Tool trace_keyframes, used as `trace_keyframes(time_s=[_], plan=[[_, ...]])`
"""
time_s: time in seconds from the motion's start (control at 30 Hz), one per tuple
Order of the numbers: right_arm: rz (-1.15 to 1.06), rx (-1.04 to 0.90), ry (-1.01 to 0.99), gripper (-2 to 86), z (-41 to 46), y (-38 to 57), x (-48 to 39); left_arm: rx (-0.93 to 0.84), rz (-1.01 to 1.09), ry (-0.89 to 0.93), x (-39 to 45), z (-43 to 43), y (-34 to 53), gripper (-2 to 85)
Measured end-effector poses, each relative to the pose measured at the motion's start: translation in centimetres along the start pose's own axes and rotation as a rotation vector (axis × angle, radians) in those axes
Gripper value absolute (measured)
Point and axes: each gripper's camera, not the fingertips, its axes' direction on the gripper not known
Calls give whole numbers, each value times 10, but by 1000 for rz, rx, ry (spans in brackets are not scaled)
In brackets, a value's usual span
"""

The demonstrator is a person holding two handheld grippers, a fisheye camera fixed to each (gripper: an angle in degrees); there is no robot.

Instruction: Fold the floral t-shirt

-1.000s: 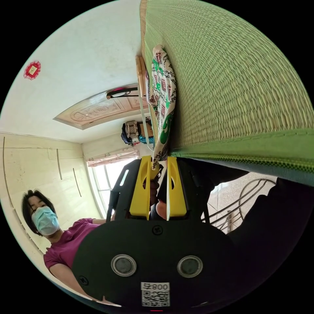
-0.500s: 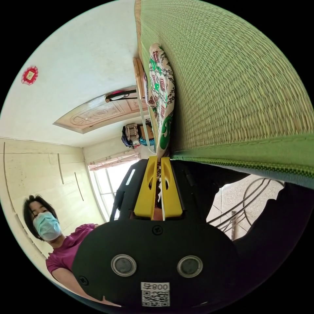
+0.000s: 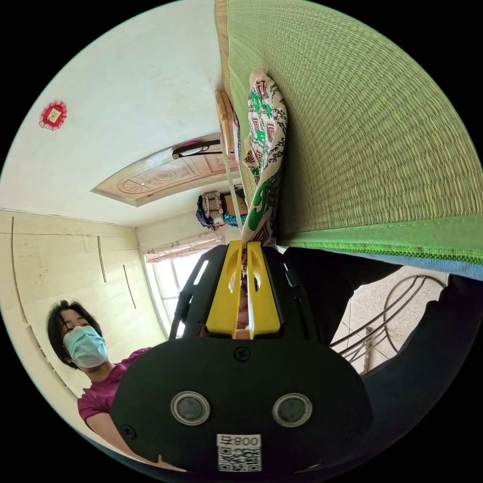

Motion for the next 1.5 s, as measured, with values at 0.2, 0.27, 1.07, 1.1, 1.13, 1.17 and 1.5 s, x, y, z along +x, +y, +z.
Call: trace_keyframes(time_s=[0.2,0.27,1.07,1.1,1.13,1.17,1.5], plan=[[-13,3,14,10,-5,5,-9,65,-10,14,-11,-27,-7,102],[-13,1,21,10,-6,6,-10,46,-10,10,-11,-30,-10,105],[-2,8,5,10,-9,4,-18,-66,36,4,6,-53,-20,108],[-1,12,2,10,-10,4,-18,-69,38,3,7,-53,-20,107],[0,14,0,10,-11,4,-18,-68,40,-4,8,-54,-21,107],[2,19,-4,10,-12,4,-17,-61,38,-19,8,-56,-21,106],[10,21,-13,10,-8,-1,-18,-124,30,-18,9,-45,-23,104]])
